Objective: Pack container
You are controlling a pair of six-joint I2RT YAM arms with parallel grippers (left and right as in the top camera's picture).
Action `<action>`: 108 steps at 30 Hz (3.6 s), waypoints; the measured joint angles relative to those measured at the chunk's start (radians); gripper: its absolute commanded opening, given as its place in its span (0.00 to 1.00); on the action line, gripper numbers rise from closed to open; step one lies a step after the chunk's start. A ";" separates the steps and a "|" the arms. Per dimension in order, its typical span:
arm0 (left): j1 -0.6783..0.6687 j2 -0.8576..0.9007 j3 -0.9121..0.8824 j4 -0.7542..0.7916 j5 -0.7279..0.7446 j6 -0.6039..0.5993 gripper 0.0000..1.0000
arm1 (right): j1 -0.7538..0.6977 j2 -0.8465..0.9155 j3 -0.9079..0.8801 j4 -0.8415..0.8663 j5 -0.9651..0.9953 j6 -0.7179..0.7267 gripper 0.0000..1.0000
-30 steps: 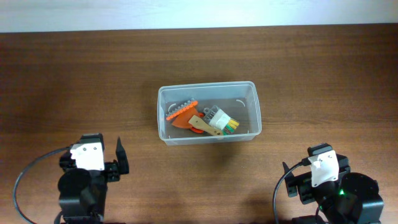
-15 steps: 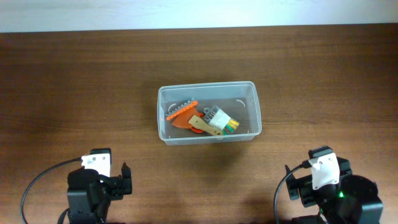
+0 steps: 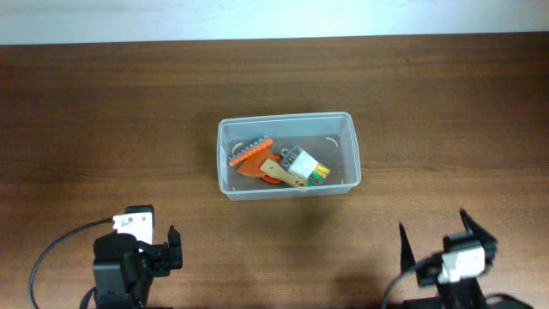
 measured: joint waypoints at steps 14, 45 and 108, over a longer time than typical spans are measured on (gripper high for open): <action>0.000 0.000 -0.002 0.000 0.000 0.000 0.99 | 0.003 0.002 -0.478 0.625 0.016 -0.001 0.99; 0.000 0.000 -0.002 -0.002 0.000 0.000 0.99 | -0.006 0.006 -0.578 0.640 0.103 0.129 0.99; -0.074 -0.385 -0.569 0.858 0.072 -0.041 0.99 | -0.006 0.005 -0.578 0.641 0.106 0.132 0.99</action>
